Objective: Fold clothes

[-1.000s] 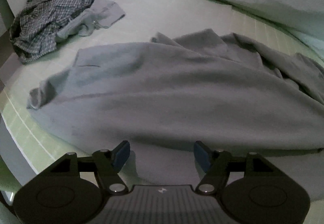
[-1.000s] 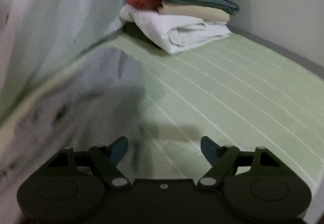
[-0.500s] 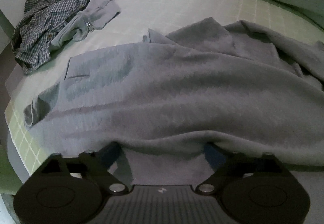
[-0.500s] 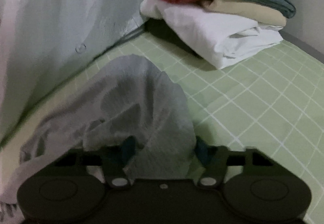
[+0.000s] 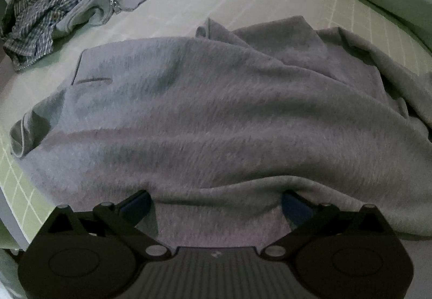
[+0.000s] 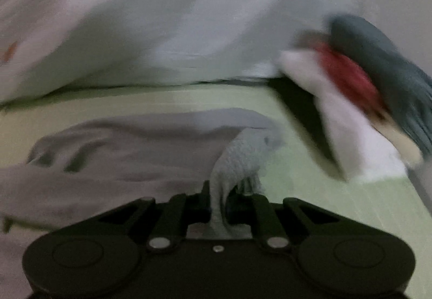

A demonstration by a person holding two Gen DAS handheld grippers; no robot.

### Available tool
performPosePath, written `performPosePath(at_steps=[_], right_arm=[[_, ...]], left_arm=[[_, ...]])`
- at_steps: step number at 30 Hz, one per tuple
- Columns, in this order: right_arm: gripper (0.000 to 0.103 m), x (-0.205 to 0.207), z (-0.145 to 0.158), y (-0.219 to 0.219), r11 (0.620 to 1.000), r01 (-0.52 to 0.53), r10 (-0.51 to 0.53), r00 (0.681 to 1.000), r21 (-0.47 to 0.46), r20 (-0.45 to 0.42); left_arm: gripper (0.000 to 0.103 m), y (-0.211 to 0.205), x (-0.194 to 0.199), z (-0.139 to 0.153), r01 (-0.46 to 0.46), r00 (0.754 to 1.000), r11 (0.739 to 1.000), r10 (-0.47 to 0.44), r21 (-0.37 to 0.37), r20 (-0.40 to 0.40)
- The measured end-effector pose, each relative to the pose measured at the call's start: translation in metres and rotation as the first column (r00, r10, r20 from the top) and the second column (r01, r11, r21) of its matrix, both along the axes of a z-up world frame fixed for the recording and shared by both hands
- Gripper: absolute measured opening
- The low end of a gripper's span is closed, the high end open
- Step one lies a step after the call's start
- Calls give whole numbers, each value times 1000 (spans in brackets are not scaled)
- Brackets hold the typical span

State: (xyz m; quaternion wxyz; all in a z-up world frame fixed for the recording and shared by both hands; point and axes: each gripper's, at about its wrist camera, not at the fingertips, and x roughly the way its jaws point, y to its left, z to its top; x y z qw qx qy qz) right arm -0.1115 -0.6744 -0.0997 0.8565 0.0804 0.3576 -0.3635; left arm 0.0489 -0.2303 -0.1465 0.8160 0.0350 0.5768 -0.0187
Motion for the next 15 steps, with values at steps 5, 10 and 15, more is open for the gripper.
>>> performPosePath(at_steps=[5,10,15], right_arm=[[13,23,-23,25,990,-111,115,992,83,-48],[34,9,-18,26,978,-133,139,990,158,-23],[49,-34,8,17,964,-105,78,990,246,121]], left_arm=[[103,1,0,-1,-2,1000,1000,2,-9,0],[103,1,-2,-1,-3,1000,1000,3,-11,10],[103,1,-3,-1,-7,1000,1000,7,-12,15]])
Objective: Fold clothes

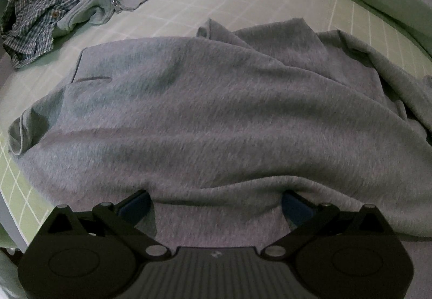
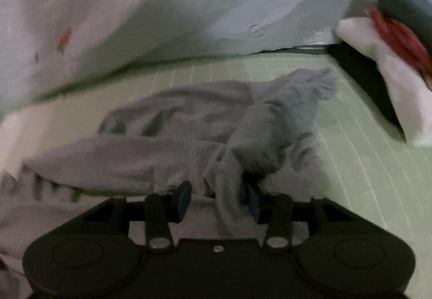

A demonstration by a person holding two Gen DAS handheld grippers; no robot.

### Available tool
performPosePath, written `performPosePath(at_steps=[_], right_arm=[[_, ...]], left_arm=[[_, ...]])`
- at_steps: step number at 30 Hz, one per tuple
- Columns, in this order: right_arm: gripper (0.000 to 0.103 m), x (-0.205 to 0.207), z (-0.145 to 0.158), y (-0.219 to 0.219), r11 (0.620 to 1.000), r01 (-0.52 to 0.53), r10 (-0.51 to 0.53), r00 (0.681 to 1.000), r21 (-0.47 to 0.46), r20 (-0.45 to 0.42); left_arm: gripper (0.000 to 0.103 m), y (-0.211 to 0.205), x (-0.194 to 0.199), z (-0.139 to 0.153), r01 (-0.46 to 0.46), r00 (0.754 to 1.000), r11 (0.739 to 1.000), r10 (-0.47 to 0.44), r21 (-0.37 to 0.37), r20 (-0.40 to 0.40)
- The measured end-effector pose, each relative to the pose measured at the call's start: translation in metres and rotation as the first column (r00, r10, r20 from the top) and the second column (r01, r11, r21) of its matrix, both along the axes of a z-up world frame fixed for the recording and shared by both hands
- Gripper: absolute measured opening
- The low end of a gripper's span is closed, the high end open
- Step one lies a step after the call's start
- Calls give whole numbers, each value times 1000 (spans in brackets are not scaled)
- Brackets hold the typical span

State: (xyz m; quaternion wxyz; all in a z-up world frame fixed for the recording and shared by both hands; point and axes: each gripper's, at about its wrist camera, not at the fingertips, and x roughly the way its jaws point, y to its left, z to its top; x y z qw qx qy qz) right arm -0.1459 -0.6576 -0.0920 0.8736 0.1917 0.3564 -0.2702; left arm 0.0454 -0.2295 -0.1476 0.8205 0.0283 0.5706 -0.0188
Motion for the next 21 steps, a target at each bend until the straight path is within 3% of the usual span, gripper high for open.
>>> performPosePath(at_steps=[6,9,12,14,18,21], right_arm=[[50,-53,8,-11,986,163,-166,979,37,114],[43,-62,-1,-26,969,241,-245,965,51,93],[44,-66,-16,-43,952,277,-290,952,126,100],[50,-66,-26,-53,936,294,-319,941,191,112],[72,-63,-42,-69,918,307,-337,937,250,87],[73,-63,-48,-76,916,291,-326,941,276,87]], left_arm=[[103,-1,1,0,-7,1000,1000,7,5,-6],[103,-1,2,0,-8,1000,1000,8,7,-10],[103,-2,2,1,-8,1000,1000,8,11,-13],[103,-2,1,1,-7,1000,1000,7,10,-15],[103,-2,0,1,-9,1000,1000,9,9,-18],[103,-3,-1,1,-12,1000,1000,12,10,-16]])
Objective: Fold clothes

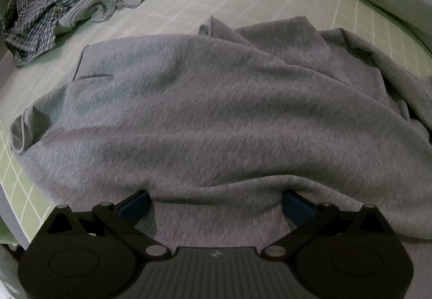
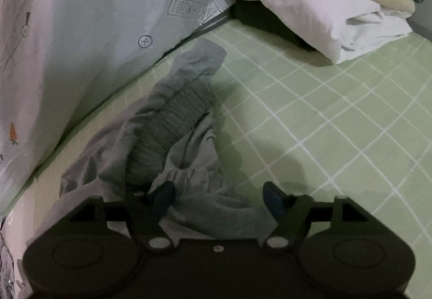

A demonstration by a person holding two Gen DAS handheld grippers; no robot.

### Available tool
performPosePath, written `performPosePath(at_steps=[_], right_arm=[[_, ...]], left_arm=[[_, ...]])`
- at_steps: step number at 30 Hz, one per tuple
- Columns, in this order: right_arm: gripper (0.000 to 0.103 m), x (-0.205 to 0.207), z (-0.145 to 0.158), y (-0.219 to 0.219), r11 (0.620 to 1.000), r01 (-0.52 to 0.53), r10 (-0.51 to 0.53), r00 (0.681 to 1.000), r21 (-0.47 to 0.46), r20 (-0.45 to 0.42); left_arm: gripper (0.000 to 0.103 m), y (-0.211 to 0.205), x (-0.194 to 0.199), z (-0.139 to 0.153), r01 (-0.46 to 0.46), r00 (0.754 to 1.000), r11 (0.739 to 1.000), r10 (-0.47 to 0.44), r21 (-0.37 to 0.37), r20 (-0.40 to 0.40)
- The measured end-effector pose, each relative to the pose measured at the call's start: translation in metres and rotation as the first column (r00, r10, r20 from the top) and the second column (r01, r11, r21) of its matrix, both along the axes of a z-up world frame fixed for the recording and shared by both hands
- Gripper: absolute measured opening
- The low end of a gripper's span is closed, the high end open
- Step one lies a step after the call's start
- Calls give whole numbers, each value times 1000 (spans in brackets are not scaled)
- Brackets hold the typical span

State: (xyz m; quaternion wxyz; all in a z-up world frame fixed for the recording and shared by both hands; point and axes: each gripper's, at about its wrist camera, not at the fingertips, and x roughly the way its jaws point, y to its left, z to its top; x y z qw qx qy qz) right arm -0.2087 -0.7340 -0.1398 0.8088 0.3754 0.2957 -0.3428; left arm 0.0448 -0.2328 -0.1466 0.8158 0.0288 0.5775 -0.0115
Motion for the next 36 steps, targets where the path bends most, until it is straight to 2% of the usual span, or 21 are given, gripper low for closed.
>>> performPosePath(at_steps=[1,2,3,4,6,9,11,13,15,17,19,23,26,31,34,36], right_arm=[[73,0,-2,-2,1000,-9,9,1000,15,14],[68,-1,-3,-4,999,-26,25,999,37,33],[54,-1,-5,-5,998,-43,40,998,55,50],[46,-1,-6,-6,996,-59,55,996,73,67],[24,-4,-6,-5,994,-76,68,993,81,100],[16,-20,11,4,999,-40,39,990,3,138],[14,-41,30,12,995,40,-28,989,-88,142],[13,-66,51,20,973,144,-119,982,-179,145],[12,-95,67,23,933,270,-241,960,-237,146],[12,-120,76,24,880,360,-349,932,-308,94],[12,-133,71,23,857,370,-394,919,-360,5],[12,-142,53,30,868,371,-411,910,-330,-57],[12,-139,51,40,856,355,-420,902,-377,-103],[12,-148,26,27,889,337,-414,881,-311,-228],[20,-138,18,32,906,272,-374,874,-324,-311],[39,-131,21,36,905,239,-364,865,-352,-346]], left_arm=[[103,0,1,0,0,1000,1000,0,0,1],[103,3,1,0,3,1000,1000,-3,-1,2],[103,6,1,-1,9,1000,1000,-9,-1,3],[103,9,1,-1,14,1000,1000,-14,-1,4],[103,9,-1,-1,14,1000,1000,-14,-1,5],[103,9,-3,-1,13,1000,1000,-13,-5,8],[103,10,-4,-1,15,1000,1000,-15,-8,8],[103,10,-4,-1,15,1000,1000,-15,-8,9],[103,10,-4,0,14,1000,1000,-14,-8,12],[103,9,-4,-1,14,1000,1000,-14,-9,16],[103,9,-4,-1,15,1000,1000,-14,-9,16],[103,10,-3,-1,17,1000,1000,-17,-12,13],[103,9,-3,-1,26,1000,1000,-26,-10,12],[103,7,-6,-1,47,999,999,-47,0,9],[103,7,-9,1,58,998,998,-58,26,1],[103,7,-11,3,63,998,997,-64,49,0]])
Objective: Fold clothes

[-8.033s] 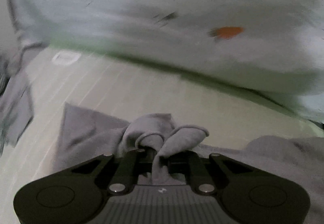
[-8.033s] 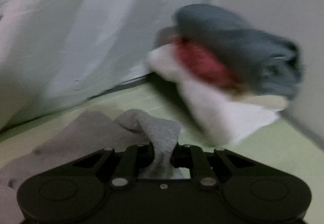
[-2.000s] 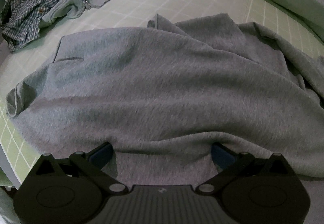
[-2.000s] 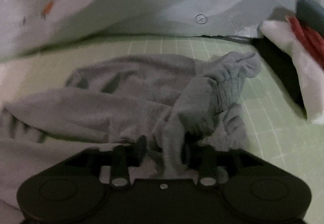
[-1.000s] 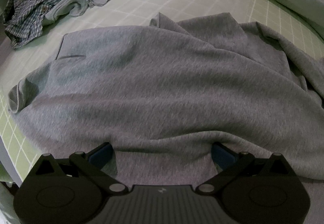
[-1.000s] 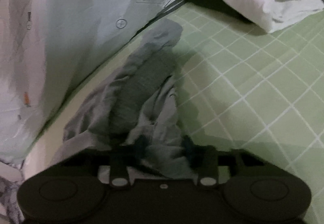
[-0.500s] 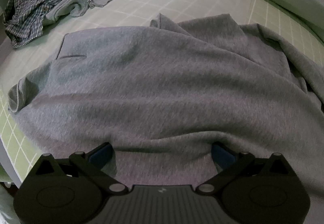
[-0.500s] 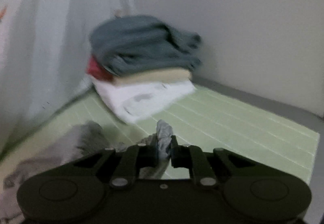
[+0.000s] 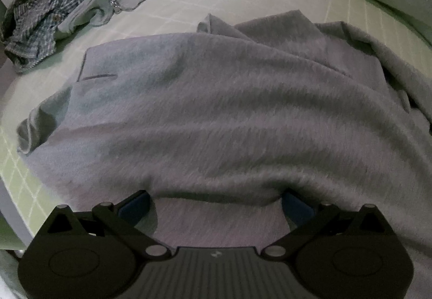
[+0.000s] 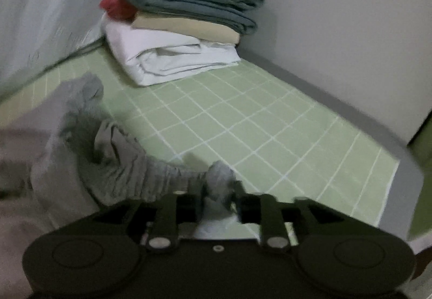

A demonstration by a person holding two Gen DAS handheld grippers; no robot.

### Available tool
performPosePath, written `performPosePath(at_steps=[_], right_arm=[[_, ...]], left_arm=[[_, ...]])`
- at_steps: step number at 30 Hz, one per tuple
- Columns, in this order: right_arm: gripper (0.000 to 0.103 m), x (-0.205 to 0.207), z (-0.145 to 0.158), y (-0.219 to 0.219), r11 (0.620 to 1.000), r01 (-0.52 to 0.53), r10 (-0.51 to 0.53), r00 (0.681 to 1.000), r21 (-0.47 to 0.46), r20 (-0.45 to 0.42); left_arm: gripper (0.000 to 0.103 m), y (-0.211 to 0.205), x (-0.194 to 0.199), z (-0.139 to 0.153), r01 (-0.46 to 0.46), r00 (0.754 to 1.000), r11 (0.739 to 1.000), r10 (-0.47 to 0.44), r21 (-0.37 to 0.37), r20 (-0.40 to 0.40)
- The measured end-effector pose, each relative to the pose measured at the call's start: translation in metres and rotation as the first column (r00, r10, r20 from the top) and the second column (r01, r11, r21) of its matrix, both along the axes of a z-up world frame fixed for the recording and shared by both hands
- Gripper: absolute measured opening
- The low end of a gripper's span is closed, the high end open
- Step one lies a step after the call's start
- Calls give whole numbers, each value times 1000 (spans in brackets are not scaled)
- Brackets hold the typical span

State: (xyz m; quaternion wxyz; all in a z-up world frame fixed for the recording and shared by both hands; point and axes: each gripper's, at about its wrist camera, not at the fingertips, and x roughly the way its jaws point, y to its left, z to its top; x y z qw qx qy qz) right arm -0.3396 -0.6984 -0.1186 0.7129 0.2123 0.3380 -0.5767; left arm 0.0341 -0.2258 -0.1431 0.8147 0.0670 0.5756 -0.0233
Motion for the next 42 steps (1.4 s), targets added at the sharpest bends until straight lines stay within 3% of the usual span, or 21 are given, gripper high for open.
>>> performPosePath(at_steps=[6,15,24,29,34,38,42], right_arm=[[75,17,24,11,996,-44,41,998,-79,-41],[80,60,45,60,983,-146,142,989,-108,-44],[86,106,24,121,980,-199,199,980,-25,-28],[89,134,8,148,979,-204,204,979,26,-14],[89,160,-15,164,982,-170,170,985,86,8],[89,178,-26,164,986,-123,122,992,113,18],[97,185,-29,160,989,-83,81,996,123,22]], left_arm=[[103,13,-7,14,13,999,1000,-14,25,36],[103,40,-3,32,28,998,1000,-28,4,61],[103,72,28,42,59,994,998,-57,-22,90],[103,76,53,45,121,987,991,-114,-60,116],[101,69,89,51,202,968,975,-185,-94,168],[93,57,126,50,267,955,945,-233,-188,183],[91,39,162,36,308,950,909,-275,-280,151]])
